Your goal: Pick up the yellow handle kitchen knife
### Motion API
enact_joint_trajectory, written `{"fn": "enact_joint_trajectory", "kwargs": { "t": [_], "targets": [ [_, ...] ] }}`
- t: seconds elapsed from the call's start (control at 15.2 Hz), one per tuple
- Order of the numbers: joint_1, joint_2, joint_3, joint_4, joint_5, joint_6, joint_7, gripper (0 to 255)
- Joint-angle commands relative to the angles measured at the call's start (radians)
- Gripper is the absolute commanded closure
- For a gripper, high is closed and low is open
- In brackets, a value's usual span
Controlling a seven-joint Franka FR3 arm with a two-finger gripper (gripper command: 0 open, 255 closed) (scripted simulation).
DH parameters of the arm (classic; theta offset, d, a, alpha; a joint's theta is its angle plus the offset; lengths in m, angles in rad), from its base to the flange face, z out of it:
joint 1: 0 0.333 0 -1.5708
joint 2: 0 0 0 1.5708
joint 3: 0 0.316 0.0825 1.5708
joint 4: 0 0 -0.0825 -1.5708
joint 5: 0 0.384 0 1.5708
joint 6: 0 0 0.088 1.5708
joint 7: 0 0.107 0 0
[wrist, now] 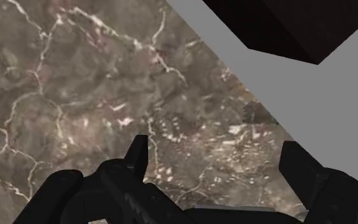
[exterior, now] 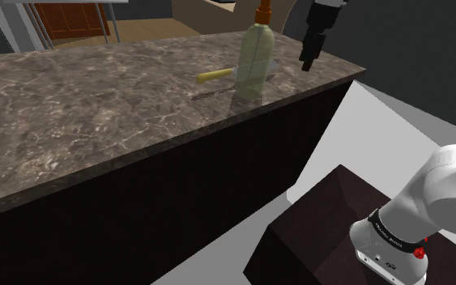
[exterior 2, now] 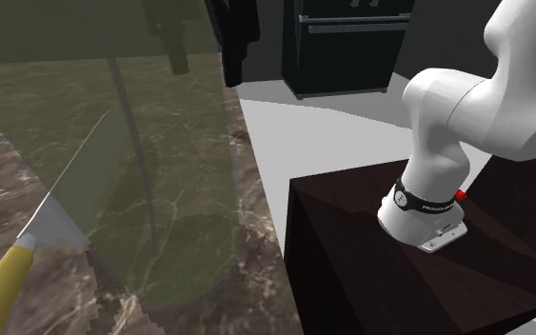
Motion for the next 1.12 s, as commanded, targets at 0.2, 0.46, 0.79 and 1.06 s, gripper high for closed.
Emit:
{"fn": "enact_joint_trajectory", "kwargs": {
  "t": [0.2,0.46,0.79,1.06],
  "targets": [
    [0.058,0.213,0.007,0.232,0.033,-0.061,-0.225,0],
    [0.09,0.358,0.035,0.412,0.049,-0.128,-0.384,0],
    [0.128,0.523,0.089,0.638,0.049,-0.223,-0.561,0],
    [0.135,0.533,0.099,0.612,0.046,-0.191,-0.586,0]
  ]
}}
